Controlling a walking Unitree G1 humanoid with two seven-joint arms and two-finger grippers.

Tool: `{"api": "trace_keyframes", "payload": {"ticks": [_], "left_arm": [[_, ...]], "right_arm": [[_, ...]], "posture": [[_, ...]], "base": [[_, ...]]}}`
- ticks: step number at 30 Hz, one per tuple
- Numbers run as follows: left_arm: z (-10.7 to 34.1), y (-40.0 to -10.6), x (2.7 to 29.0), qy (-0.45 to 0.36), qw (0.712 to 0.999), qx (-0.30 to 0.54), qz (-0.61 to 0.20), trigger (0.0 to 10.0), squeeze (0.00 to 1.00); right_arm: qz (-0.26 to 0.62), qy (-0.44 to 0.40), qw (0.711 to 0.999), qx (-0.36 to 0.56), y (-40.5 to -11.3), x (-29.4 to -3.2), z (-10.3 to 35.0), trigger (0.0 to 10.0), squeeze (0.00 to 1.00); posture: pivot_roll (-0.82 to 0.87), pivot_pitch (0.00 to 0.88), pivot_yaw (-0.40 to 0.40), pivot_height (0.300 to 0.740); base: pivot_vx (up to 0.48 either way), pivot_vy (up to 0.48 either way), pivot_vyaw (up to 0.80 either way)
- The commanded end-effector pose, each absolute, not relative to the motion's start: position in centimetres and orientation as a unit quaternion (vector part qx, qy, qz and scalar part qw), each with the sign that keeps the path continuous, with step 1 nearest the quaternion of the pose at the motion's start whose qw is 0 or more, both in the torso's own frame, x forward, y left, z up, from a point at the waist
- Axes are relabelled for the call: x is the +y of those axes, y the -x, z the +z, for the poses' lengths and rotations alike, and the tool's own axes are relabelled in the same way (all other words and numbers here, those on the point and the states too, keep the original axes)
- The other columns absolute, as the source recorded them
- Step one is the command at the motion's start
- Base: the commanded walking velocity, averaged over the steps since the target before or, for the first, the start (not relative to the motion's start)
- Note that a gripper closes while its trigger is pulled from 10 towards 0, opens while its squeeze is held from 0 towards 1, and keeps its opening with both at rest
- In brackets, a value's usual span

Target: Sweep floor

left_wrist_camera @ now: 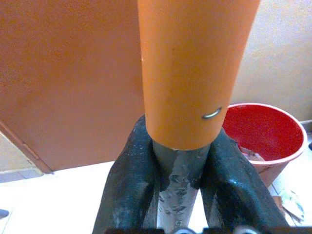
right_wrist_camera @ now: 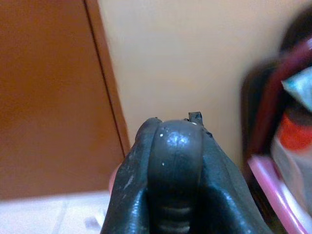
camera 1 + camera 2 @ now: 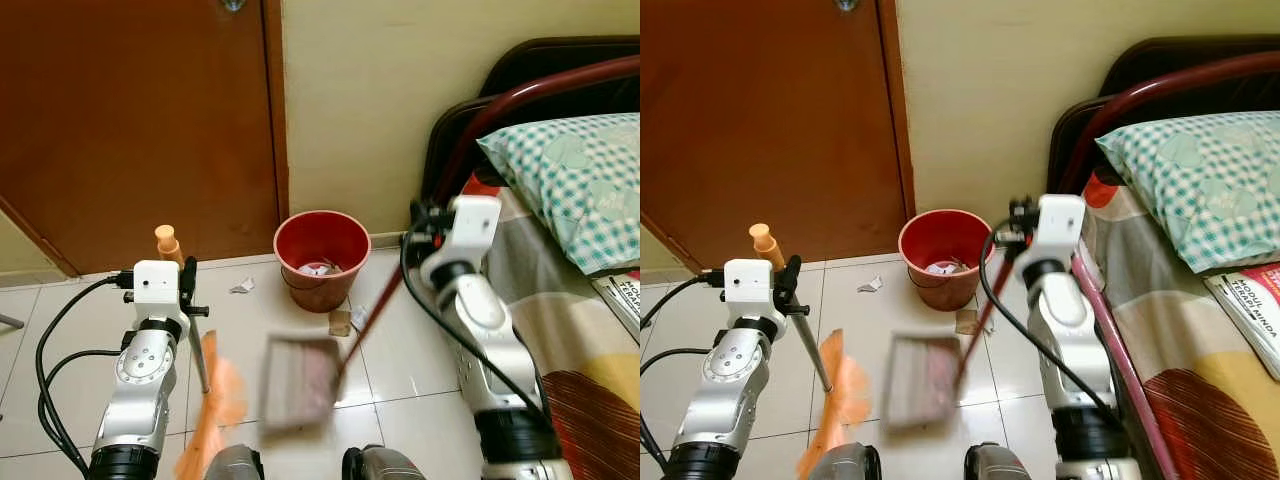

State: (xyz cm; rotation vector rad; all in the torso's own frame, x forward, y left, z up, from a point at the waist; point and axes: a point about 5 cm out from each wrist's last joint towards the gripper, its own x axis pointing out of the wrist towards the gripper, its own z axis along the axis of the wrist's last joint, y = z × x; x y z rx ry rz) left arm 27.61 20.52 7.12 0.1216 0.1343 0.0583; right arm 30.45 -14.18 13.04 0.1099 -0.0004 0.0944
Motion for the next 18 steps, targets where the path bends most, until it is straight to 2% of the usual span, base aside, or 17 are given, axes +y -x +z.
{"api": "trace_keyframes", "payload": {"ticks": [1, 5, 11, 18], "left_arm": [[6.7, -27.2, 20.8, -0.060, 0.994, 0.082, 0.029, 10.0, 0.00], [6.8, -27.1, 20.6, -0.055, 0.995, 0.079, 0.020, 10.0, 0.00], [7.0, -27.0, 20.3, -0.054, 0.996, 0.073, 0.008, 10.0, 0.00], [7.1, -26.8, 19.9, -0.049, 0.996, 0.069, -0.007, 10.0, 0.00]], "right_arm": [[0.024, -0.039, 0.999, -0.006, -30.5, -15.1, 13.4, 10.0, 0.00], [-0.013, -0.007, 1.000, 0.006, -30.4, -16.3, 12.7, 10.0, 0.00], [-0.045, 0.013, 0.999, 0.014, -30.0, -17.3, 12.0, 10.0, 0.00], [-0.073, 0.022, 0.997, 0.024, -29.7, -18.0, 11.1, 10.0, 0.00]], "posture": [[0.01, 0.077, -0.016, 0.740], [0.01, 0.078, -0.017, 0.740], [0.01, 0.082, -0.020, 0.740], [0.01, 0.091, -0.015, 0.740]], "base": [[0.000, 0.000, 0.00], [0.000, 0.000, 0.00], [0.000, 0.000, -0.79], [0.309, 0.000, -0.70]]}}
